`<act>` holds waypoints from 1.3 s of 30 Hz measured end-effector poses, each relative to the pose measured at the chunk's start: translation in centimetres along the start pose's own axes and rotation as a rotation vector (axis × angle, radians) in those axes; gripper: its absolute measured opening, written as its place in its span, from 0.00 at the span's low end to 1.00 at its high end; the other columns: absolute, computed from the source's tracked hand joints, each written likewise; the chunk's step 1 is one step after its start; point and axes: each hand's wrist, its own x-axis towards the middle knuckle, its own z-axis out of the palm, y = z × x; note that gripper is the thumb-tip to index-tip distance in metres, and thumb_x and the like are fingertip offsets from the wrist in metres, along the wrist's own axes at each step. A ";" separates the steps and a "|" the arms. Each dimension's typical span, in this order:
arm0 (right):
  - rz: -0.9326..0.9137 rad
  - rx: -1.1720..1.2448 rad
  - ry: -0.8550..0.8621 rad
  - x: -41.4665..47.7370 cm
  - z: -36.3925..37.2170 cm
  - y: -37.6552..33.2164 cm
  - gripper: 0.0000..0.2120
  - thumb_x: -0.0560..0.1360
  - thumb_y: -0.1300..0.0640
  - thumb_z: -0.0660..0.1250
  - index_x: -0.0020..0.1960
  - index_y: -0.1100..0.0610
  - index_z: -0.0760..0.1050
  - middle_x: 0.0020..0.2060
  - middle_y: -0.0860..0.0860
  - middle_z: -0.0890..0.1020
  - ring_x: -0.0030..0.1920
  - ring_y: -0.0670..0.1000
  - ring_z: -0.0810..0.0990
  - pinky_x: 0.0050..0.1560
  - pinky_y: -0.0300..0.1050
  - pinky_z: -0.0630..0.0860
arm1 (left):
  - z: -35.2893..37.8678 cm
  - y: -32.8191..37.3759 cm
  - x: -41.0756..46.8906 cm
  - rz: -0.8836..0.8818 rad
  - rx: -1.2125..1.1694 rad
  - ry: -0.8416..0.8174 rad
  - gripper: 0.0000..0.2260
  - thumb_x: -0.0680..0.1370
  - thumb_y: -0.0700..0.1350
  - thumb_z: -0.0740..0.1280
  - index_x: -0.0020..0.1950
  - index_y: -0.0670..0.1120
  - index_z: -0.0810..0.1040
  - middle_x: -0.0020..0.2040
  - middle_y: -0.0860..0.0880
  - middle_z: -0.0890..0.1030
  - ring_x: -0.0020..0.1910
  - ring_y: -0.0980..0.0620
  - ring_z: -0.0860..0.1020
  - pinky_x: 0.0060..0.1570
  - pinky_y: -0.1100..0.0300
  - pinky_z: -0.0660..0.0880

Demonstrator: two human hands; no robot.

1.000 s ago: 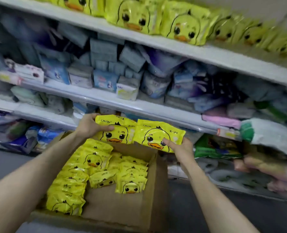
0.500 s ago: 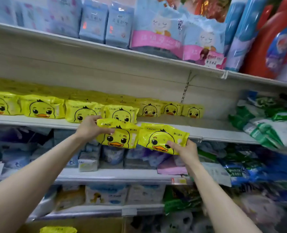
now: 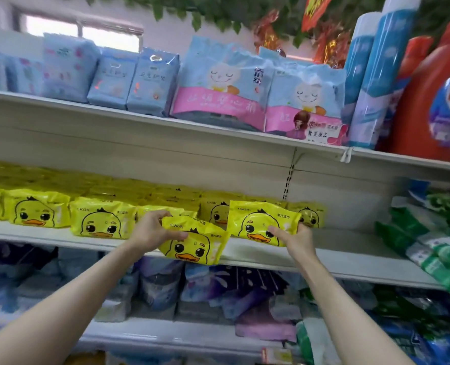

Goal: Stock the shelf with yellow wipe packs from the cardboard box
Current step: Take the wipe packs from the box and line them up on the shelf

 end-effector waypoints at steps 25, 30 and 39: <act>0.359 0.016 -0.257 13.6 6.6 5.8 0.06 0.79 0.64 0.62 0.53 0.56 0.74 0.46 0.52 0.78 0.36 0.51 0.79 0.47 0.49 0.80 | 5.7 3.3 6.3 0.159 0.509 -0.100 0.24 0.64 0.55 0.77 0.56 0.47 0.78 0.51 0.48 0.80 0.49 0.49 0.76 0.44 0.58 0.70; 0.333 0.128 -0.197 14.5 6.9 5.8 0.11 0.78 0.61 0.63 0.60 0.60 0.74 0.46 0.55 0.79 0.43 0.54 0.77 0.35 0.40 0.78 | 6.9 4.0 8.4 0.210 0.479 -0.108 0.24 0.65 0.54 0.77 0.55 0.45 0.79 0.54 0.48 0.80 0.52 0.49 0.75 0.41 0.60 0.65; 0.401 0.150 -0.153 16.1 8.4 6.8 0.21 0.78 0.47 0.60 0.57 0.64 0.76 0.50 0.61 0.82 0.43 0.57 0.80 0.44 0.48 0.79 | 9.9 4.6 13.0 0.246 0.687 -0.105 0.25 0.69 0.54 0.74 0.62 0.46 0.75 0.58 0.46 0.79 0.55 0.43 0.76 0.51 0.55 0.73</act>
